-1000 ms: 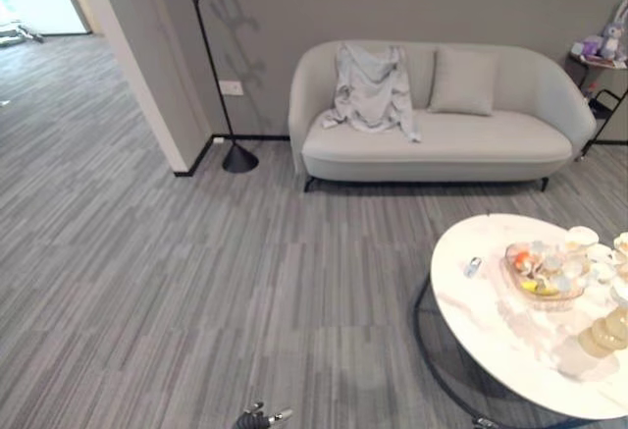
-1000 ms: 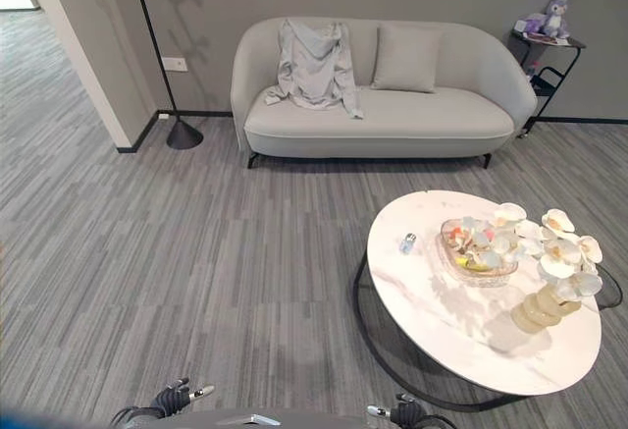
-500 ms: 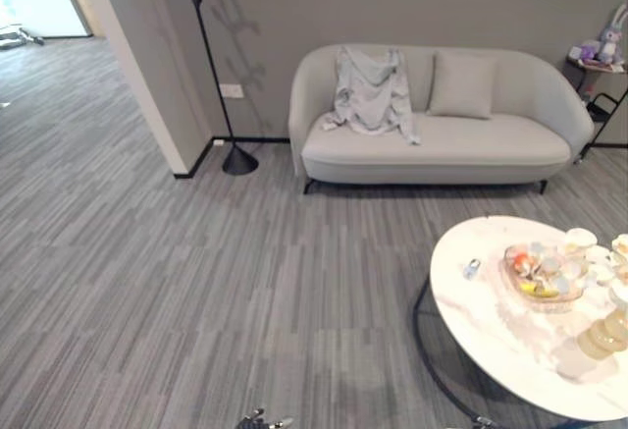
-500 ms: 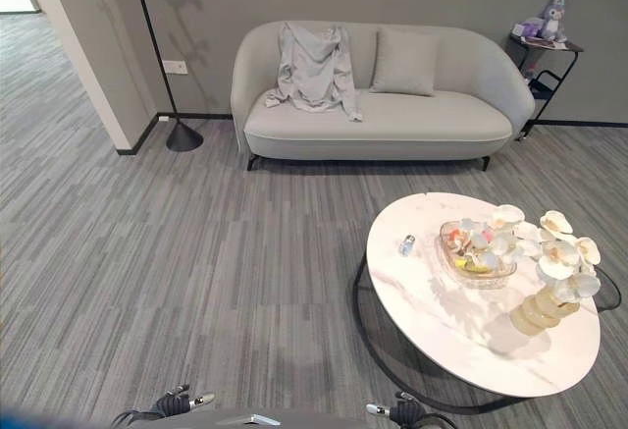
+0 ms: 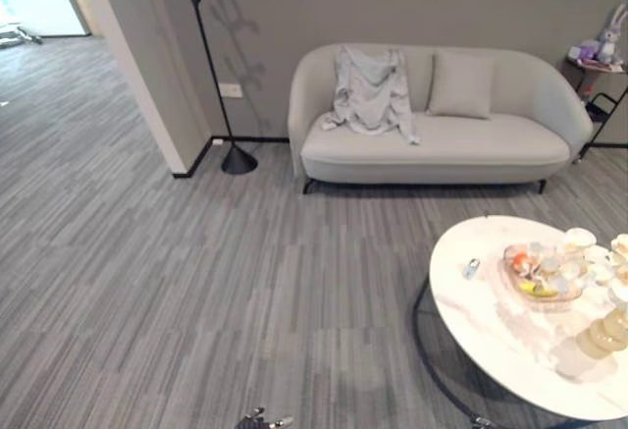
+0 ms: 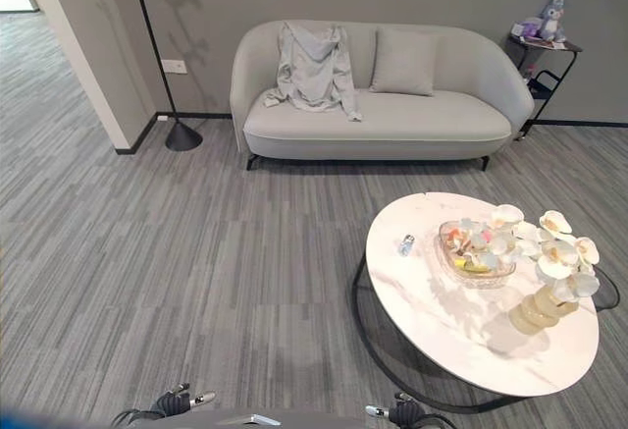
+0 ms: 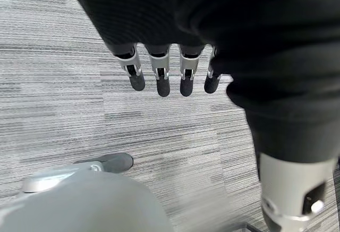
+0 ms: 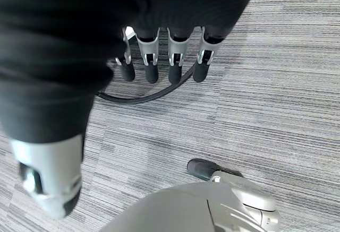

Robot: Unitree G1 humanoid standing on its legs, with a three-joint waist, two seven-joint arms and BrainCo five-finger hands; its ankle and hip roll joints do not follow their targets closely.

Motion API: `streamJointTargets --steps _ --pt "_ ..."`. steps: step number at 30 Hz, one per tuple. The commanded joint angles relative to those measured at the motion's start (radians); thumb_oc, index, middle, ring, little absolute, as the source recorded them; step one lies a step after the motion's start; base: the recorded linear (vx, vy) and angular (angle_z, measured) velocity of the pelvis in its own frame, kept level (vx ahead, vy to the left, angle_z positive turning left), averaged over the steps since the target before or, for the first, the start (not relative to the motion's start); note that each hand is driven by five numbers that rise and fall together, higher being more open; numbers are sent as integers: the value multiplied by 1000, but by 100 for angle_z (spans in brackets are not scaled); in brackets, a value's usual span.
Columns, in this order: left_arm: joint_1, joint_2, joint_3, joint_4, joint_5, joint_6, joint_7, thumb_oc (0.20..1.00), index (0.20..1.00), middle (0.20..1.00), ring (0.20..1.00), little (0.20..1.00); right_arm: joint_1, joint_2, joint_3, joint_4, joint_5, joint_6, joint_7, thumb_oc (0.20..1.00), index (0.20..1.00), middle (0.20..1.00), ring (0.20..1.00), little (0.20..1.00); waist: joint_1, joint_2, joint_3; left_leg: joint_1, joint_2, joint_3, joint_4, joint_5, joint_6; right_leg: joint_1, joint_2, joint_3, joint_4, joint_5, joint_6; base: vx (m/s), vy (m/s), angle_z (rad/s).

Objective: Hang the clothes on the sofa on the clothes rack.

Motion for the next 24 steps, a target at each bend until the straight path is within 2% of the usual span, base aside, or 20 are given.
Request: streamJointTargets --steps 1,4,5,6,7,9,10,11,12,13,16,17,18,19,20,21,22,24 --pt "-100 2 -24 29 8 -28 10 1000 1000 1000 1000 1000 -74 -33 45 3 -15 -24 9 1000 1000 1000 1000 1000 -8 -4 39 45 38 -70 11 -122 -26 -35 -49 96 24 0 66 3 -65 -1" --pt "-99 7 -5 28 -25 -27 12 1000 1000 1000 1000 1000 -80 -32 47 2 -11 -26 9 1000 1000 1000 1000 1000 -3 -11 56 20 54 -85 34 -111 -31 -55 -34 105 50 -18 53 -25 -76 0" --pt "-103 10 -1 28 -34 -26 12 1000 1000 1000 1000 1000 -84 -32 49 -2 -7 -28 8 1000 1000 1000 1000 1000 1 -23 73 -30 49 -86 112 -120 -37 -64 -34 107 62 -22 46 -133 -149 7" --pt "-104 14 8 28 -51 -25 12 1000 1000 1000 1000 1000 -85 -37 54 -13 -10 -33 9 1000 1000 1000 1000 1000 13 -44 107 -141 21 -91 311 -147 -42 -81 -35 108 92 -31 32 -155 -180 17" --pt "-110 14 12 30 -59 -26 13 1000 1000 1000 1000 1000 -91 -38 59 -19 -7 -34 8 1000 1000 1000 1000 1000 24 -55 135 -217 7 -94 428 -112 -39 -77 -38 111 100 -35 21 -112 -139 32" --pt "-110 14 12 30 -59 -26 13 1000 1000 1000 1000 1000 -92 -38 58 -19 -7 -34 8 1000 1000 1000 1000 1000 20 -53 132 -228 8 -97 440 -118 -39 -82 -36 108 102 -35 21 12 -56 25" --pt "-121 4 11 35 -78 -26 20 1000 1000 1000 1000 1000 -107 -50 50 -21 1 -33 -3 1000 1000 1000 1000 1000 25 -57 159 -386 0 -55 527 -47 -27 -65 -37 91 87 -51 10 146 -75 -1" --pt "-121 1 13 35 -85 -25 18 1000 1000 1000 1000 1000 -112 -53 49 -31 11 -32 -6 1000 1000 1000 1000 1000 35 -59 158 -437 0 -23 503 -48 -23 -51 -37 95 72 -57 9 438 -27 15" --pt "-99 -5 11 34 -81 -24 14 1000 1000 1000 1000 1000 -124 -64 63 -67 14 -36 -7 1000 1000 1000 1000 1000 61 -40 151 -471 2 -19 301 -1 -28 -21 -14 116 47 -83 12 651 91 21" --pt "-88 -8 9 32 -82 -28 18 1000 1000 1000 1000 1000 -142 -72 74 -72 18 -38 -19 1000 1000 1000 1000 1000 87 -35 146 -517 0 -14 128 38 -39 25 -11 146 24 -119 12 716 131 12" --pt "-86 -10 14 42 -77 -26 23 1000 1000 1000 1000 1000 -160 -72 61 -56 38 -38 -23 1000 1000 1000 1000 1000 106 -32 137 -558 12 28 45 65 -52 71 -12 186 16 -149 10 379 87 -10" --pt "-68 -7 29 47 -72 -25 18 1000 1000 1000 1000 1000 -151 -69 56 -51 36 -36 -17 1000 1000 1000 1000 1000 113 -30 114 -519 18 22 12 55 -48 92 -16 206 16 -162 21 580 183 -35" --pt "-61 -3 39 46 -74 -25 18 1000 1000 1000 1000 1000 -139 -66 48 -52 35 -35 -17 1000 1000 1000 1000 1000 117 -19 103 -500 27 18 21 103 -45 108 -22 210 16 -177 25 781 309 -76" --pt "-64 8 52 35 -87 -33 22 1000 1000 1000 1000 1000 -135 -61 32 -29 39 -30 -12 1000 1000 1000 1000 1000 128 -22 75 -496 15 17 66 153 -35 129 -71 214 16 -195 43 789 330 -89" --pt "-66 13 52 41 -74 -33 23 1000 1000 1000 1000 1000 -134 -62 19 -10 47 -28 -9 1000 1000 1000 1000 1000 133 -32 54 -492 5 21 89 149 -26 138 -104 216 25 -176 65 861 320 -102" --pt "-66 19 46 47 -52 -30 20 1000 1000 1000 1000 1000 -124 -63 -3 7 53 -26 0 1000 1000 1000 1000 1000 130 -49 40 -475 -21 27 113 134 -14 139 -145 213 82 -125 96 670 198 -86" --pt "-67 28 44 46 -48 -28 13 1000 1000 1000 1000 1000 -118 -65 -12 13 52 -22 5 1000 1000 1000 1000 1000 127 -54 34 -442 -33 23 115 117 -6 114 -163 214 159 -67 110 608 168 -75" --pt "-72 41 37 36 -42 -27 6 1000 1000 1000 1000 1000 -113 -73 -26 28 59 -22 13 1000 1000 1000 1000 1000 113 -54 36 -379 -60 22 115 80 14 63 -176 233 344 118 129 405 132 -42"
